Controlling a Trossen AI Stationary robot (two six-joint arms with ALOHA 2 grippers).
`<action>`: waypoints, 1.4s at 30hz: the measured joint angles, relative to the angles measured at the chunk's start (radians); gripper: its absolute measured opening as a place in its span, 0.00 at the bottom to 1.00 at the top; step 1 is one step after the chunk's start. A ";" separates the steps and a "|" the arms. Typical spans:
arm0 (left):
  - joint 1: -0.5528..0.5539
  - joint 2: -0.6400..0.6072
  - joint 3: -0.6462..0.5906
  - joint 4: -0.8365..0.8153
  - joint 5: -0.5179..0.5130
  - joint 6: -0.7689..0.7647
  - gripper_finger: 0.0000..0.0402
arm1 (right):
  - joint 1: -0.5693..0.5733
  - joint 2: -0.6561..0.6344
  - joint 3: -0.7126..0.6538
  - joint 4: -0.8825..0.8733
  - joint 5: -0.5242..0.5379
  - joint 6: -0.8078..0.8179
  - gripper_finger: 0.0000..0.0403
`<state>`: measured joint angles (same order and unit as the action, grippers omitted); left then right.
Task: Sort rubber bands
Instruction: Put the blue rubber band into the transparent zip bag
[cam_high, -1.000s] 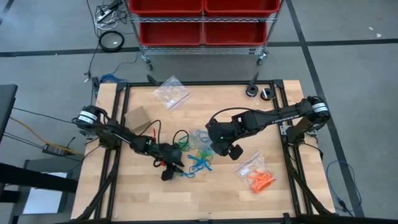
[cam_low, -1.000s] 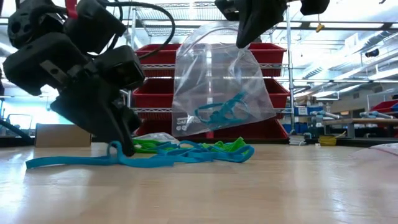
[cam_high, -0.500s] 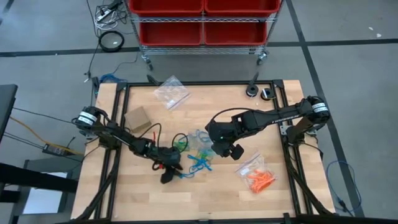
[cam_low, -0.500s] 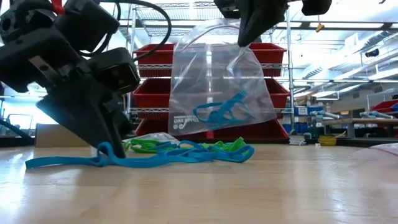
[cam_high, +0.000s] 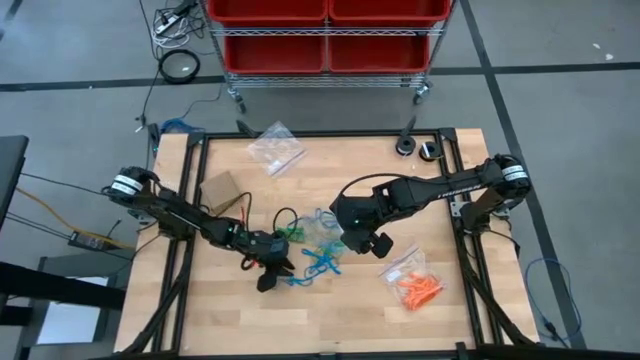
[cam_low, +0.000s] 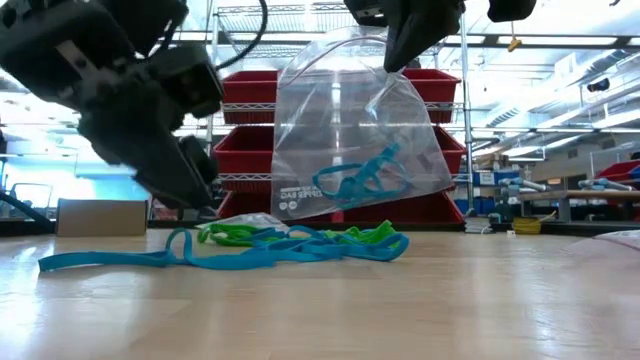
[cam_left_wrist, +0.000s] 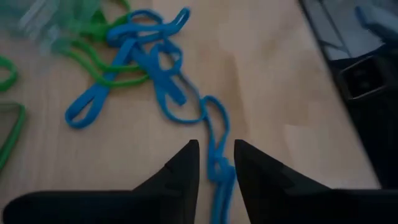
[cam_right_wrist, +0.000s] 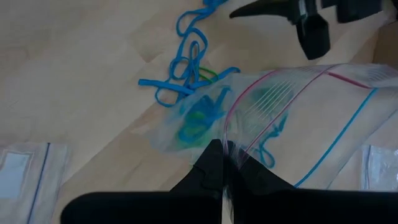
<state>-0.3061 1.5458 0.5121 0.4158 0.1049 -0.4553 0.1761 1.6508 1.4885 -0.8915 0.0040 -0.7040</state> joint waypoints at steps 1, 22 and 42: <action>-0.001 -0.013 0.000 -0.011 0.011 -0.003 0.26 | 0.000 0.000 0.000 0.000 0.000 0.000 0.00; -0.076 0.123 0.043 0.036 -0.083 -0.041 0.26 | 0.000 0.000 0.000 0.003 0.000 0.007 0.00; -0.082 0.159 0.115 -0.140 -0.122 0.009 0.09 | 0.000 0.000 0.000 0.000 -0.008 0.021 0.00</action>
<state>-0.3877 1.7046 0.6273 0.2757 -0.0175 -0.4467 0.1761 1.6509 1.4883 -0.8917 -0.0036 -0.6830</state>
